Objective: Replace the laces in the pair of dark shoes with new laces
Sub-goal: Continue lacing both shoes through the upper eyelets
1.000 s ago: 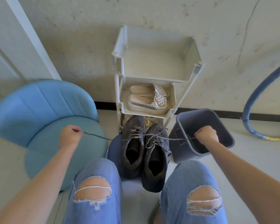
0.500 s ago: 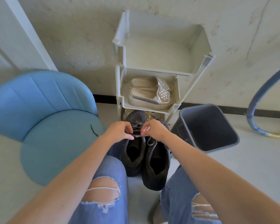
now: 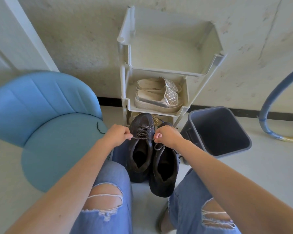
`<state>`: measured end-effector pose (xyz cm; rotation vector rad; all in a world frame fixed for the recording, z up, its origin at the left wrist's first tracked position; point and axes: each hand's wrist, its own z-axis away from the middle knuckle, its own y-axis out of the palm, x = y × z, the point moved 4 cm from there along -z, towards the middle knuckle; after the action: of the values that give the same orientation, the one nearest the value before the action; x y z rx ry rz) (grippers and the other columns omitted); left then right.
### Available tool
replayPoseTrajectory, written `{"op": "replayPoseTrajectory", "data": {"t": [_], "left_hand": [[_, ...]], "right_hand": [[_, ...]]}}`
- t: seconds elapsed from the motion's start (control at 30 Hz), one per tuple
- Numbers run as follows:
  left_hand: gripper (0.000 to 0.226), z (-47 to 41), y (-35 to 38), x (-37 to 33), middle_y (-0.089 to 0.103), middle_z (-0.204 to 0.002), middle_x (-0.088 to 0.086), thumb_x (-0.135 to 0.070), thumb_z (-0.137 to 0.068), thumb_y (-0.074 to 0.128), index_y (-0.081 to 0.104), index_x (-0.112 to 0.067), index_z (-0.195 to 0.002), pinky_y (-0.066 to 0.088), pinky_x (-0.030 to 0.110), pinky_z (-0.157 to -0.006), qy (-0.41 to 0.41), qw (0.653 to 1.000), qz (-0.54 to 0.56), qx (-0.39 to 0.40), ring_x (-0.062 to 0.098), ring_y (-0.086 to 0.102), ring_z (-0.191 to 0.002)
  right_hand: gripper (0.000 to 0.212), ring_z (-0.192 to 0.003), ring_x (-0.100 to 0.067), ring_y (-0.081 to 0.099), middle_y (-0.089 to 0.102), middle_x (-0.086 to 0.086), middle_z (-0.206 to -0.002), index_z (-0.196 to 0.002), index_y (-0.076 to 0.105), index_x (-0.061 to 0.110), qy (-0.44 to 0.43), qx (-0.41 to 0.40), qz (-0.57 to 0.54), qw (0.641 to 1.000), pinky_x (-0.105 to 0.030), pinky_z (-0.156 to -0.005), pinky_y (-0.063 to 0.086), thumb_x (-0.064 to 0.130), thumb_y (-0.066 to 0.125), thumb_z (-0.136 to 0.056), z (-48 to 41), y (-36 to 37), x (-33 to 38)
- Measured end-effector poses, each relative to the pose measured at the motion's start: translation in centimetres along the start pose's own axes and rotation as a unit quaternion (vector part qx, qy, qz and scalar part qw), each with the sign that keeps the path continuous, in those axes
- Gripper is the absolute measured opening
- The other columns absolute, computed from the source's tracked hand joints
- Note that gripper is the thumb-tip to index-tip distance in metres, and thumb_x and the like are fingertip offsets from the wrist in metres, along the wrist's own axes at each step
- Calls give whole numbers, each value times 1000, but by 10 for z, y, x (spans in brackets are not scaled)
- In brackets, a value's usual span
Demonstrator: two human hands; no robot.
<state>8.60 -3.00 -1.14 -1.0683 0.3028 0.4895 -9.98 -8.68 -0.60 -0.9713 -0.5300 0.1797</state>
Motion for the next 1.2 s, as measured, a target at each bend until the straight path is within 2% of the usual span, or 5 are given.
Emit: {"op": "replayPoseTrajectory", "data": {"t": [0.13,0.3,0.53,0.73,1.2], "left_hand": [[40,-4,-1,10,62,-100,1,-46,-97,42,64,-14,-88,33,30,-99,-69,962,264,26,23,53,-115],[31,-10,-6,-2,68,-107,3,-27,-102,36,58,-15,-83,31,37,-110,-26,790,612,38,19,55,-119],[26,-17,3,-34,58,-70,-3,-20,-100,43,65,-14,-88,43,17,-66,44,928,369,10,11,52,-65],[28,-18,14,-38,48,-75,-2,-8,-96,36,63,-5,-101,36,21,-68,68,901,397,159,9,40,-64],[24,-24,12,-34,50,-68,-3,-17,-100,42,61,-10,-88,40,21,-66,69,915,389,81,9,45,-57]], "right_hand": [[10,-101,-21,51,50,3,-99,-93,64,24,-51,27,69,996,-32,-81,40,28,59,-84,2,-3,2],[12,-68,-7,50,54,10,-73,-76,55,24,-38,-2,-176,984,-26,-72,41,17,63,-82,3,-22,0],[16,-45,-8,51,57,1,-58,-86,60,8,-40,-36,-315,948,-20,-55,47,23,68,-86,-2,-32,26],[14,-48,-12,61,65,-5,-60,-85,62,3,-18,-51,-413,909,-18,-54,50,13,71,-85,-14,-27,35],[21,-89,-12,66,71,-12,-100,-106,67,6,-81,-60,-316,943,-17,-87,50,-1,59,-88,-18,-24,23]]}}
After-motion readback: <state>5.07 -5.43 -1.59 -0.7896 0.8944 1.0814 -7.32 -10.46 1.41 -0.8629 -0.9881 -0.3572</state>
